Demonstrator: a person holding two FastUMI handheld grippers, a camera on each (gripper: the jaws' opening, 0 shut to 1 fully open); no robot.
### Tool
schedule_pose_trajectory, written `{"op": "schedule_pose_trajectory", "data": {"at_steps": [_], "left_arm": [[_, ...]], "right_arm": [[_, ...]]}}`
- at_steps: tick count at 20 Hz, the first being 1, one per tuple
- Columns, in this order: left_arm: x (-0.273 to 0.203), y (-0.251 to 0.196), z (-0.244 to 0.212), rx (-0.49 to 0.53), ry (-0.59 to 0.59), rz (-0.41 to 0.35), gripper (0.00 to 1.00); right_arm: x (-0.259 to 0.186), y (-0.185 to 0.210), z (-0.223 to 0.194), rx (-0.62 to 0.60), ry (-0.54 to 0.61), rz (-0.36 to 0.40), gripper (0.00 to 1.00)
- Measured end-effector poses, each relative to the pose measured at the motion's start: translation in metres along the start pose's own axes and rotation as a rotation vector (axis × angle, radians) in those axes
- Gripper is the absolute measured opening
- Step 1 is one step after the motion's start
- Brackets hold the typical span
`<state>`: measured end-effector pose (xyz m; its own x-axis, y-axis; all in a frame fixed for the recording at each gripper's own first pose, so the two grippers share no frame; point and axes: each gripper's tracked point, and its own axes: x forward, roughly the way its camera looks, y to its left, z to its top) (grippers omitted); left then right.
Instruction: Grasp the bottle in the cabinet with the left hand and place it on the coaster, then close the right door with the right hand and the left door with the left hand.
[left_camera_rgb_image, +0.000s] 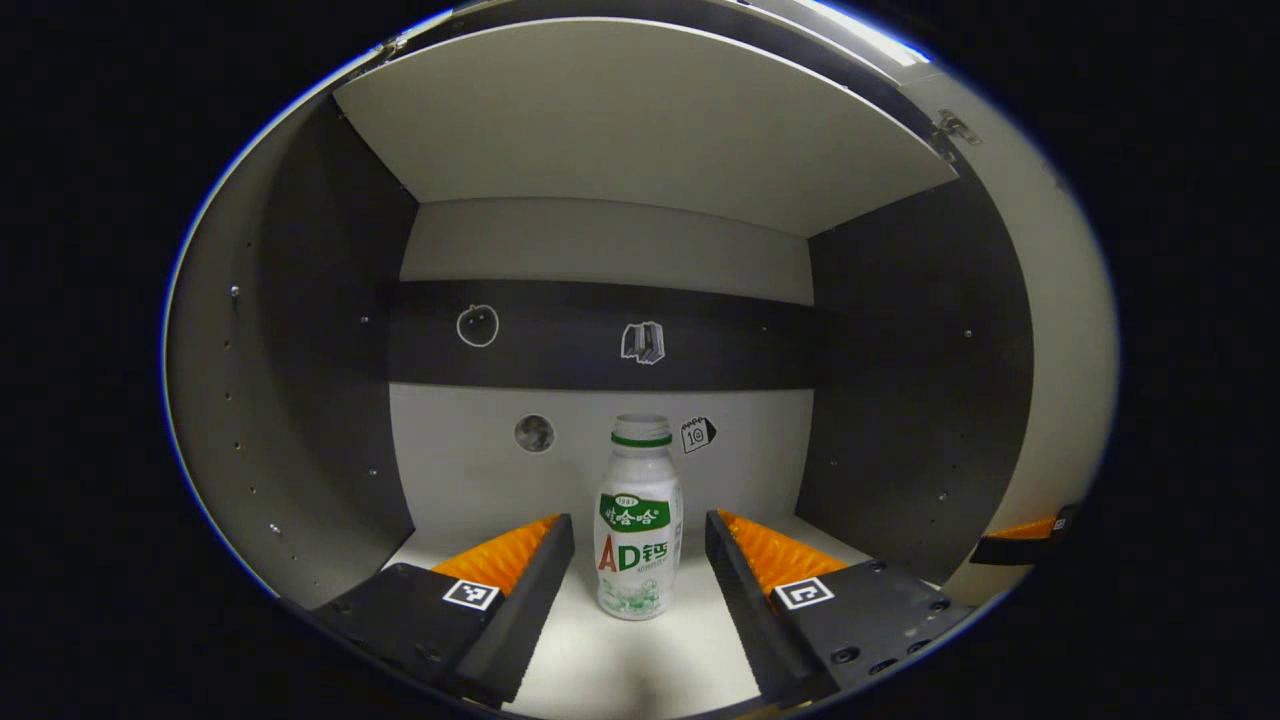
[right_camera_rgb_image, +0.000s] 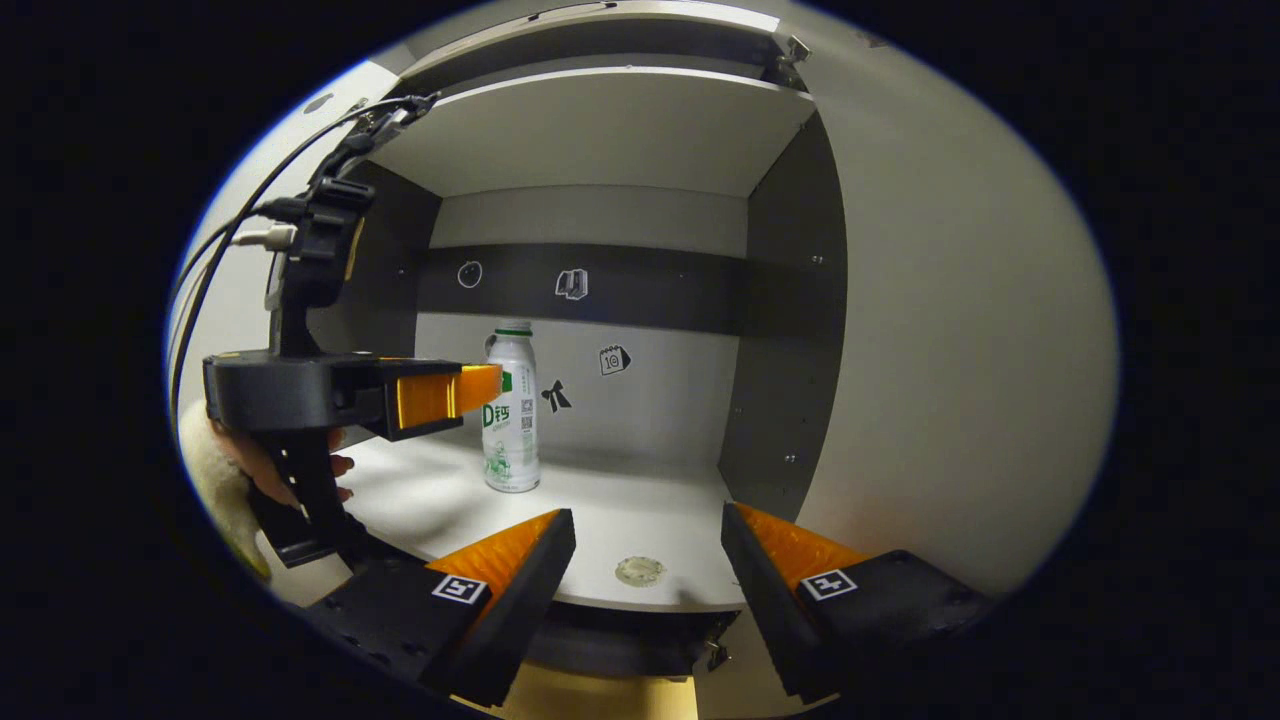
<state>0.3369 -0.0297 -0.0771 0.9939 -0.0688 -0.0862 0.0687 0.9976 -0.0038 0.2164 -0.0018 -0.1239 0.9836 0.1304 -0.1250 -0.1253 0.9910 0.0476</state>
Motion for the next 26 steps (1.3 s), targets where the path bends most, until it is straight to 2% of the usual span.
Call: {"op": "schedule_pose_trajectory", "data": {"at_steps": [8,16,19,22,26], "left_arm": [[0.034,0.001,-0.013,0.013,0.001,-0.047,0.84],[0.060,0.002,-0.022,-0.018,0.010,-0.083,0.85],[0.068,0.003,-0.023,0.004,0.012,-0.081,0.85],[0.067,-0.003,-0.023,0.014,0.012,-0.109,0.78],[0.060,-0.008,-0.015,0.017,0.007,-0.104,0.76]], "right_arm": [[0.021,-0.002,-0.011,0.008,0.023,-0.024,0.98],[0.023,0.005,-0.001,0.008,-0.031,-0.022,0.97],[0.025,0.004,-0.003,0.005,-0.025,-0.026,0.98],[0.028,0.001,-0.003,0.007,-0.024,-0.031,0.98],[0.023,0.001,-0.001,0.017,-0.027,-0.024,0.98]]}}
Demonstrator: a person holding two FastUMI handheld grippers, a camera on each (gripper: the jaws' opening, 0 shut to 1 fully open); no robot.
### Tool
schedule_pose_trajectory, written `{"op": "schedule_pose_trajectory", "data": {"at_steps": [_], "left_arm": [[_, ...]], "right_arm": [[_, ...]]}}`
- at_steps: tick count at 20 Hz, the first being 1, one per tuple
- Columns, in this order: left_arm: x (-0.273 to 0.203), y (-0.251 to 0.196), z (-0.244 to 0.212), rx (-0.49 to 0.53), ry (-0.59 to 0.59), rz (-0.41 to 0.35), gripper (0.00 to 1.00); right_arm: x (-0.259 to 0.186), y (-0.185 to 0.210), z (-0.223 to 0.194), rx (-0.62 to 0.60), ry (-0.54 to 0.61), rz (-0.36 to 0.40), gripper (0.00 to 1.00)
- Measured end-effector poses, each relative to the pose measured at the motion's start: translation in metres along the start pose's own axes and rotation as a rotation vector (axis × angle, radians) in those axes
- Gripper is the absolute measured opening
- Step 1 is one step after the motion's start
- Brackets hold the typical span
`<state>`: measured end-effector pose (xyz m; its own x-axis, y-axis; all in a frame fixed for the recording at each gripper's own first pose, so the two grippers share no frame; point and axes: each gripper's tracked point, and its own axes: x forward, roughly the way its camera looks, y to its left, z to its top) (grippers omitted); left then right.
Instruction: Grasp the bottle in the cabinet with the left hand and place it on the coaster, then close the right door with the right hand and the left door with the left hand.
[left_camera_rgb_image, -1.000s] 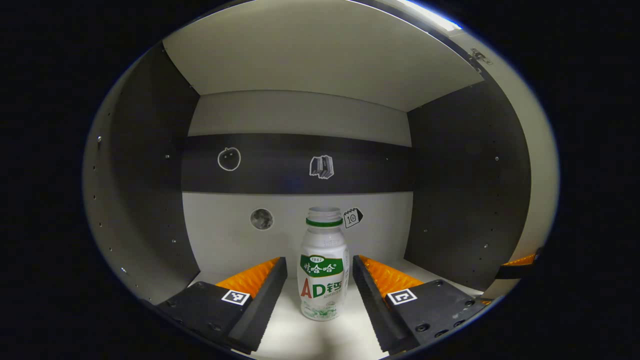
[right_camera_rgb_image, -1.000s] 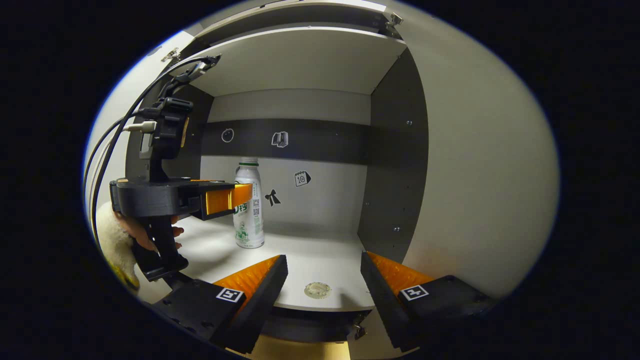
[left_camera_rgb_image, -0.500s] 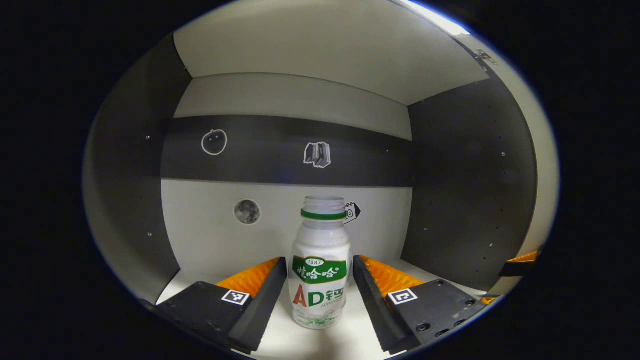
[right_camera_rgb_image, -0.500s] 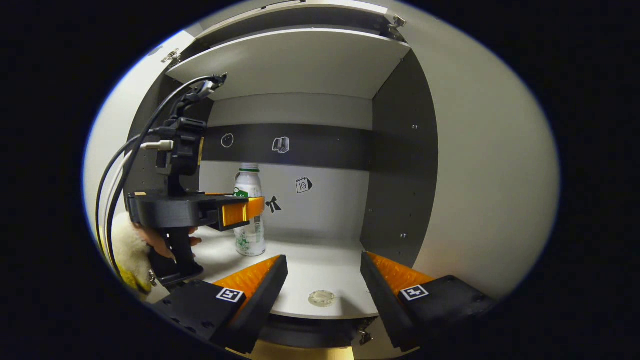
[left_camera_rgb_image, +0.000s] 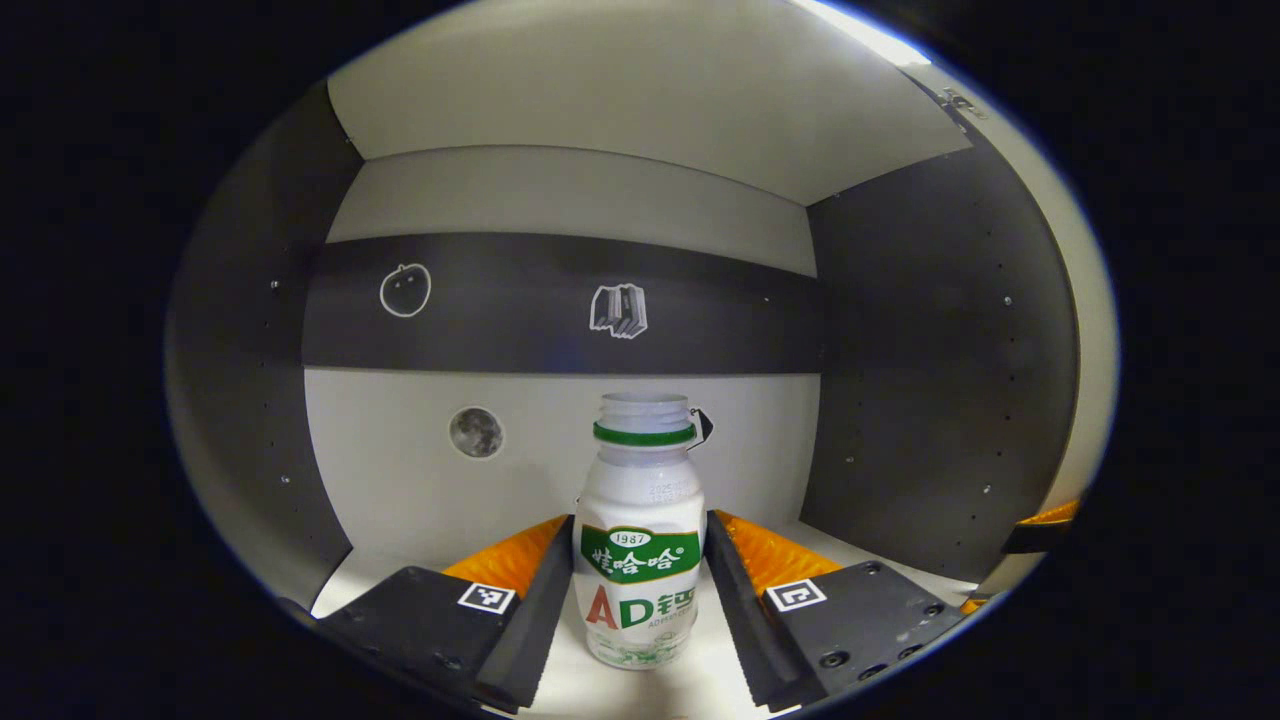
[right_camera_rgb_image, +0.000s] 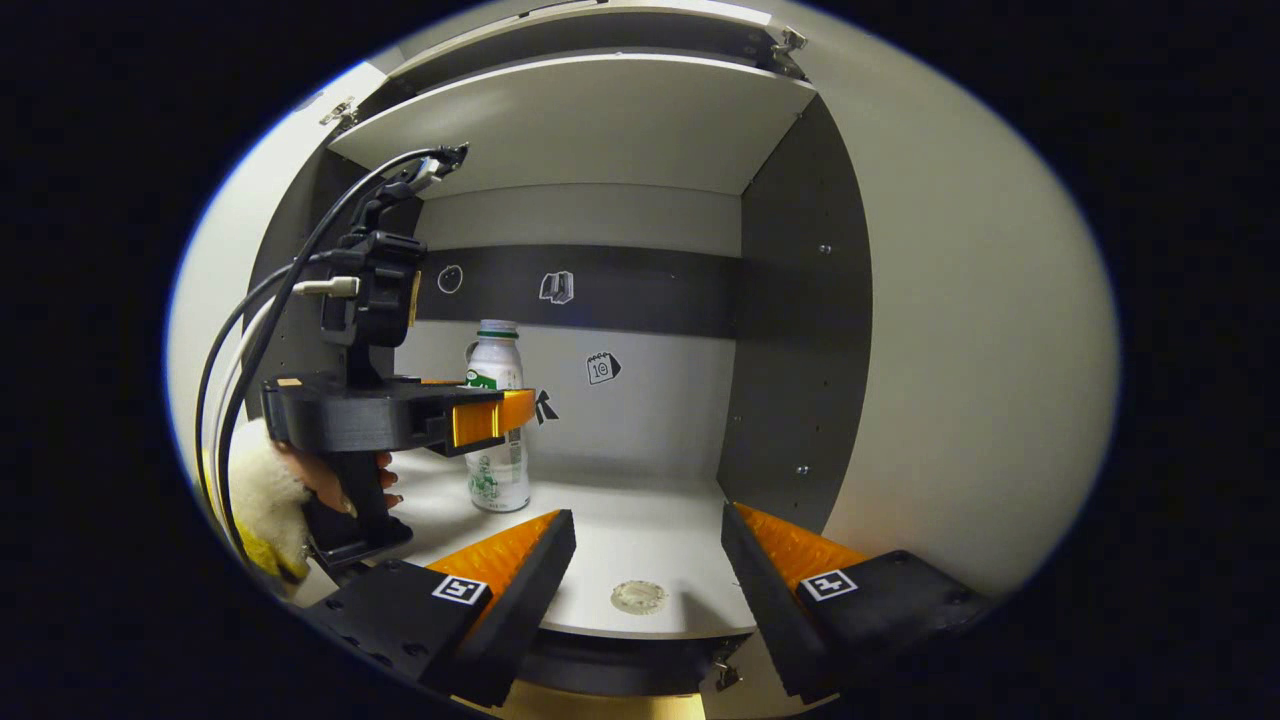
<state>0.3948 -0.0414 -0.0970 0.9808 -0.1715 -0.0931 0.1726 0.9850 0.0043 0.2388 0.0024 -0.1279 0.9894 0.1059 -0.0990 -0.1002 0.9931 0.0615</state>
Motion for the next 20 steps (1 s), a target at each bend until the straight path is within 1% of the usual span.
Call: {"op": "schedule_pose_trajectory", "data": {"at_steps": [5,8,11,15,20], "left_arm": [[-0.041,0.002,0.032,-0.012,-0.047,0.021,0.76],[-0.079,-0.003,0.051,-0.025,-0.080,0.018,0.76],[-0.118,-0.007,0.062,-0.016,-0.087,0.026,0.77],[-0.166,-0.010,0.066,-0.016,-0.087,0.049,0.76],[-0.216,-0.014,0.058,-0.018,-0.073,0.060,0.76]], "right_arm": [[-0.027,0.009,0.020,0.009,-0.034,0.026,0.97],[-0.055,0.017,0.039,0.004,-0.070,0.046,0.98],[-0.084,0.023,0.056,-0.019,-0.107,0.057,0.97],[-0.122,0.034,0.072,-0.033,-0.142,0.085,0.97],[-0.160,0.037,0.079,-0.042,-0.154,0.081,0.98]]}}
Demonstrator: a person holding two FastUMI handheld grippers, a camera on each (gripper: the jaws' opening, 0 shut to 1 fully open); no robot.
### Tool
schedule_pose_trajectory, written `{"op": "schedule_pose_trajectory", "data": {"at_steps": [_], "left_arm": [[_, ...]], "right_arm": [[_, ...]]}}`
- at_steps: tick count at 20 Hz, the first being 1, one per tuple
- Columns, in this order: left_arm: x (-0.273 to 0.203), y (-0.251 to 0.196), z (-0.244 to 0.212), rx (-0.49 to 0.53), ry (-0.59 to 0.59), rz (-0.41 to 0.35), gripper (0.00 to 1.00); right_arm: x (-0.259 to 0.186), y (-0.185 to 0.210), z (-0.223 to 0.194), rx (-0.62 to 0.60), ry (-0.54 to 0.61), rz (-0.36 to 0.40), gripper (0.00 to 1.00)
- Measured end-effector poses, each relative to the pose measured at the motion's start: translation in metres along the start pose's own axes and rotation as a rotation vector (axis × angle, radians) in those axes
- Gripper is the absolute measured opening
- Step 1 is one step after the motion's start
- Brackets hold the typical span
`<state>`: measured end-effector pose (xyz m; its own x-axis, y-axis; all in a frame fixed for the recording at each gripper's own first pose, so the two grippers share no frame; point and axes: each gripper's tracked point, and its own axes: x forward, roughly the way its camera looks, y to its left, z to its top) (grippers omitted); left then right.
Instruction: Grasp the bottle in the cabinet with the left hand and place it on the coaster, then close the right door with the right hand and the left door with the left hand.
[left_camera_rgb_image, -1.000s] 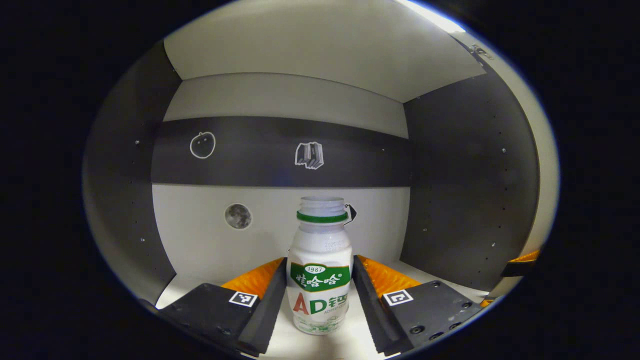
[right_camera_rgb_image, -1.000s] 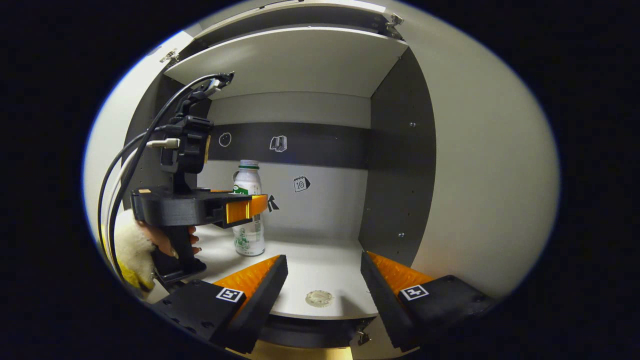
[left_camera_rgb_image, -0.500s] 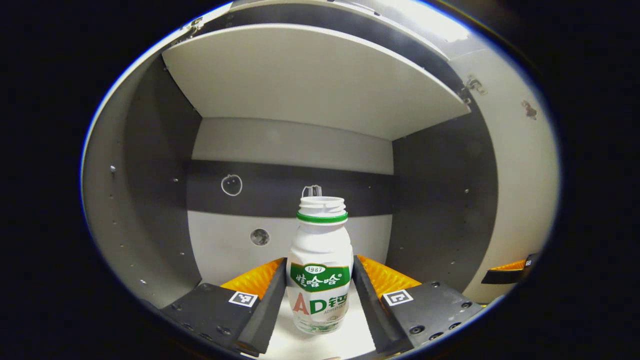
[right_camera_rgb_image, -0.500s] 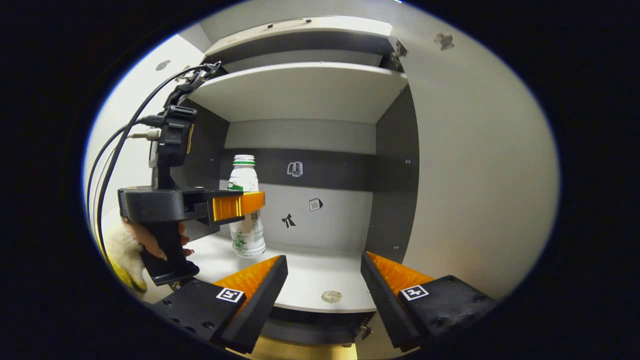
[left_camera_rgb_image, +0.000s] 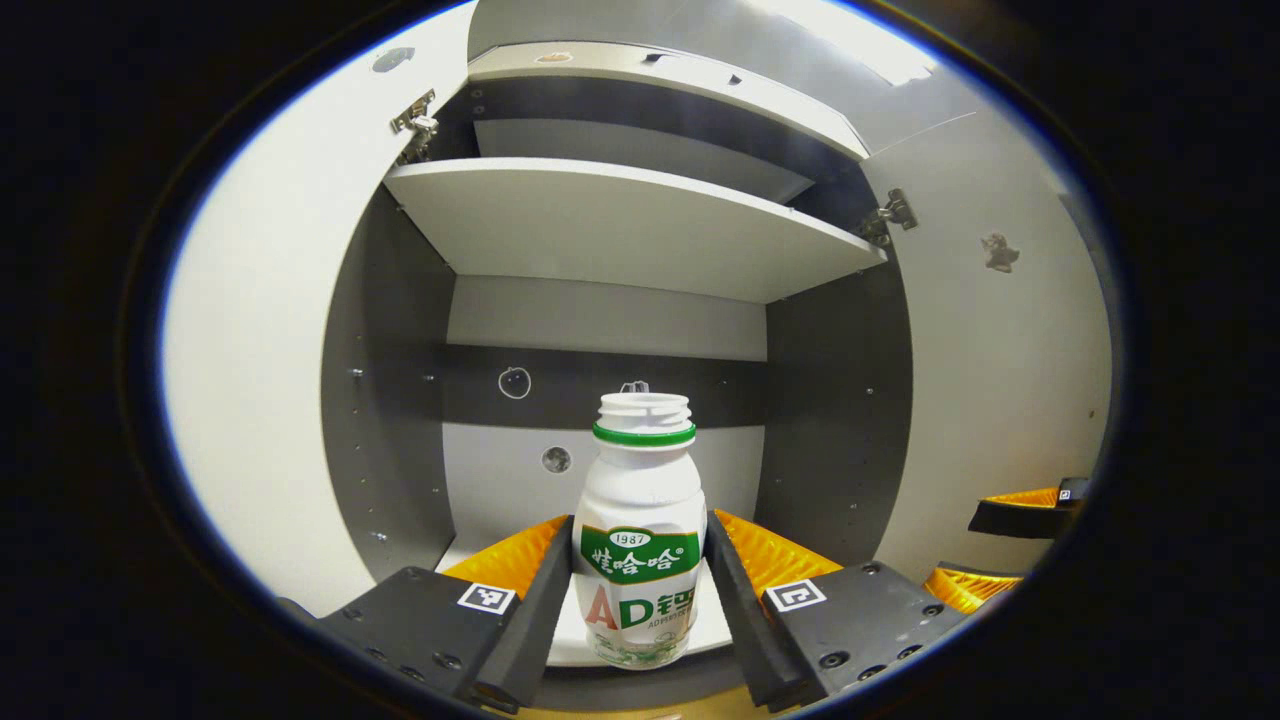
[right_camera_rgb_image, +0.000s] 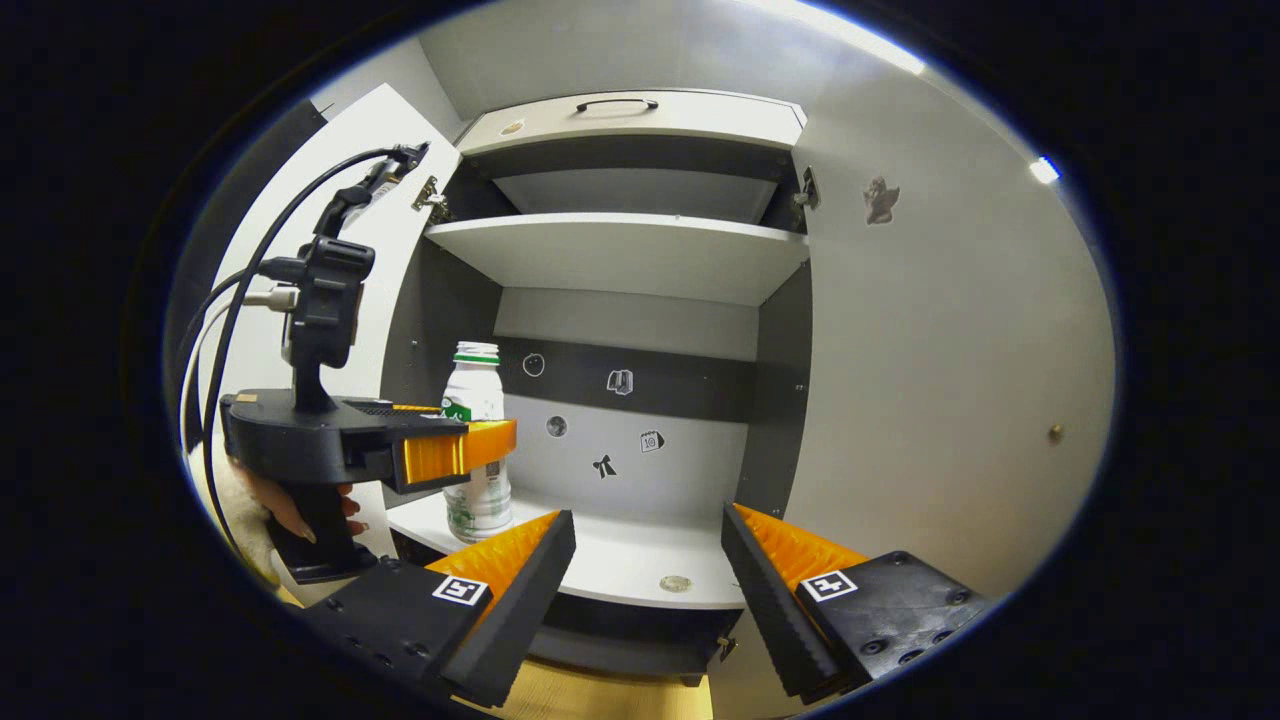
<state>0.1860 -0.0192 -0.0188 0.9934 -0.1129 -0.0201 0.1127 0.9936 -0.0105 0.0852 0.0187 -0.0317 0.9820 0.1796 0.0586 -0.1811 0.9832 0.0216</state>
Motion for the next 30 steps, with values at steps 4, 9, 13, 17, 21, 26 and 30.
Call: {"op": "schedule_pose_trajectory", "data": {"at_steps": [4,9,13,17,21,26,30], "left_arm": [[-0.036,-0.006,-0.004,-0.009,0.006,-0.025,0.76],[-0.083,-0.025,-0.004,-0.002,-0.013,-0.126,0.77],[-0.120,-0.042,-0.018,0.001,0.000,-0.210,0.76],[-0.155,-0.059,-0.046,-0.022,0.037,-0.277,0.76],[-0.179,-0.077,-0.090,-0.040,0.077,-0.337,0.76],[-0.199,-0.099,-0.144,-0.062,0.092,-0.370,0.77],[-0.216,-0.113,-0.198,-0.008,0.098,-0.344,0.77]], "right_arm": [[-0.029,0.000,0.006,-0.016,-0.004,-0.043,0.97],[-0.072,-0.009,0.013,-0.050,-0.004,-0.158,0.97],[-0.104,-0.016,0.006,-0.050,0.034,-0.247,0.97],[-0.135,-0.027,0.004,-0.058,0.032,-0.332,0.98],[-0.151,-0.038,-0.002,-0.074,0.023,-0.382,0.97],[-0.151,-0.051,-0.030,-0.044,0.043,-0.380,0.97],[-0.147,-0.054,-0.057,-0.088,0.056,-0.343,0.98]]}}
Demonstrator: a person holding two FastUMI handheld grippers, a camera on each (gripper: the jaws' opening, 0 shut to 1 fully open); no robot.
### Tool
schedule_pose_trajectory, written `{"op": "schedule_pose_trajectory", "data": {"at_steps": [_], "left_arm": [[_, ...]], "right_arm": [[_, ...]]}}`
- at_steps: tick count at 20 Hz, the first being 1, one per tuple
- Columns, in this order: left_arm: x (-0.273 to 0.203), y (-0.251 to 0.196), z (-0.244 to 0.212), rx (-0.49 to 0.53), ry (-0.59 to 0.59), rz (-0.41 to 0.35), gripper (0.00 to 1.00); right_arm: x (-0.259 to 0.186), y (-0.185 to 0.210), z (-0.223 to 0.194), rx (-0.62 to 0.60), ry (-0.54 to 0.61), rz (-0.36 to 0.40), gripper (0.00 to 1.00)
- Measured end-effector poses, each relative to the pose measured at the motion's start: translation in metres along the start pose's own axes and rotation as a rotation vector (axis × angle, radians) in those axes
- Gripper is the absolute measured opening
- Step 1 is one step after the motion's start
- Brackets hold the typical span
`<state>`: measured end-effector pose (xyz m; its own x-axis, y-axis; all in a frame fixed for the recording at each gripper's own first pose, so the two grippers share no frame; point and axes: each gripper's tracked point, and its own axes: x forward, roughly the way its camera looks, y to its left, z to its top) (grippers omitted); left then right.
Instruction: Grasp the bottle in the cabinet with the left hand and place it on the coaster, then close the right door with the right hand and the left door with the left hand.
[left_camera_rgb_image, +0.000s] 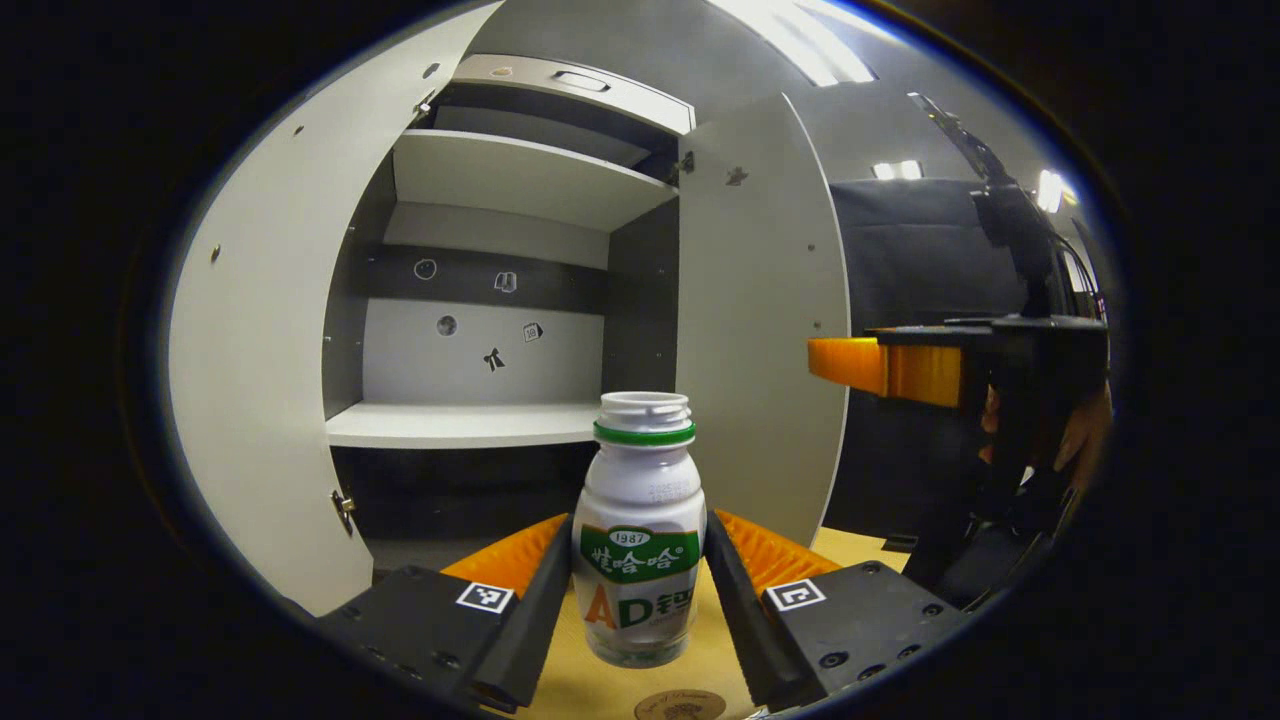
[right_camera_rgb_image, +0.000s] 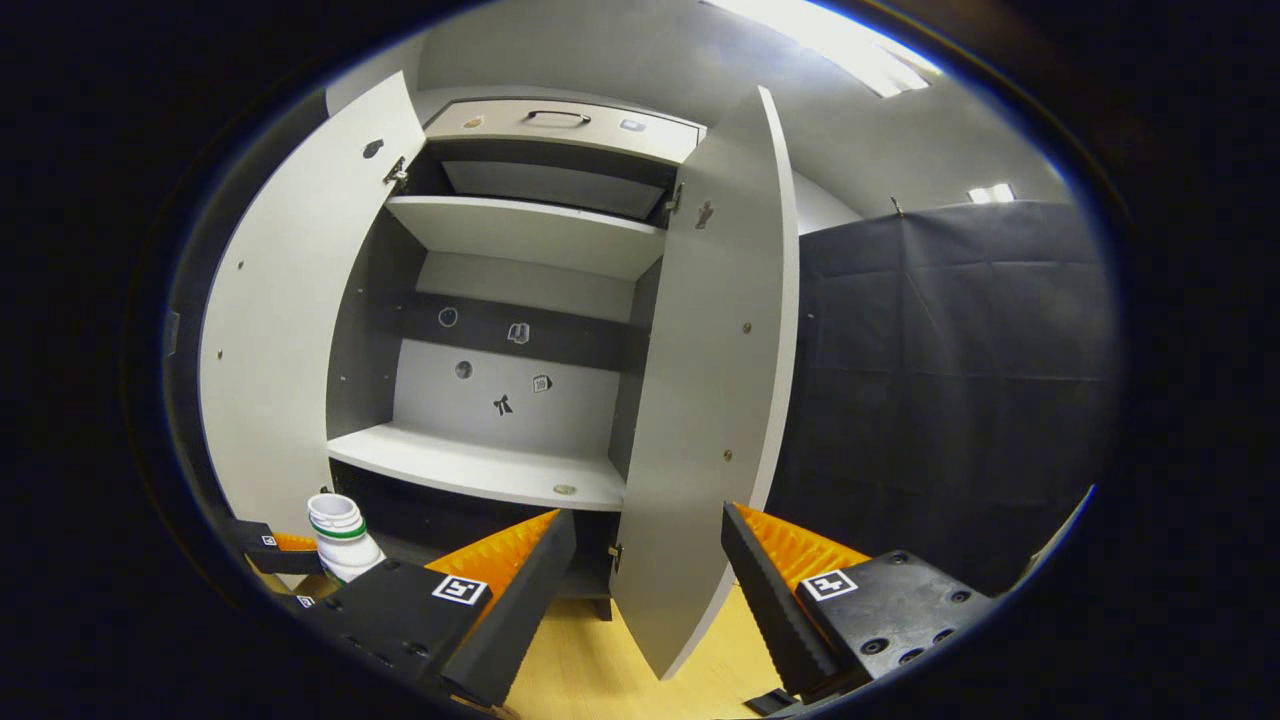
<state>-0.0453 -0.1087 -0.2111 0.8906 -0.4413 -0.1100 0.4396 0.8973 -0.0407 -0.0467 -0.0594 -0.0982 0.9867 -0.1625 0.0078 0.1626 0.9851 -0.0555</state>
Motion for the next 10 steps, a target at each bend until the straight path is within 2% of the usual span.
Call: {"op": "schedule_pose_trajectory", "data": {"at_steps": [3,7,10], "left_arm": [[-0.006,-0.016,-0.043,-0.020,0.025,0.024,0.77],[-0.021,-0.031,-0.084,-0.066,-0.016,0.056,0.77],[-0.027,-0.033,-0.113,-0.050,-0.005,0.089,0.77]], "right_arm": [[-0.002,0.004,-0.018,-0.005,-0.005,0.043,0.97],[-0.009,0.015,-0.047,0.030,0.036,0.102,0.98],[-0.015,0.023,-0.066,0.028,0.055,0.141,0.98]]}}
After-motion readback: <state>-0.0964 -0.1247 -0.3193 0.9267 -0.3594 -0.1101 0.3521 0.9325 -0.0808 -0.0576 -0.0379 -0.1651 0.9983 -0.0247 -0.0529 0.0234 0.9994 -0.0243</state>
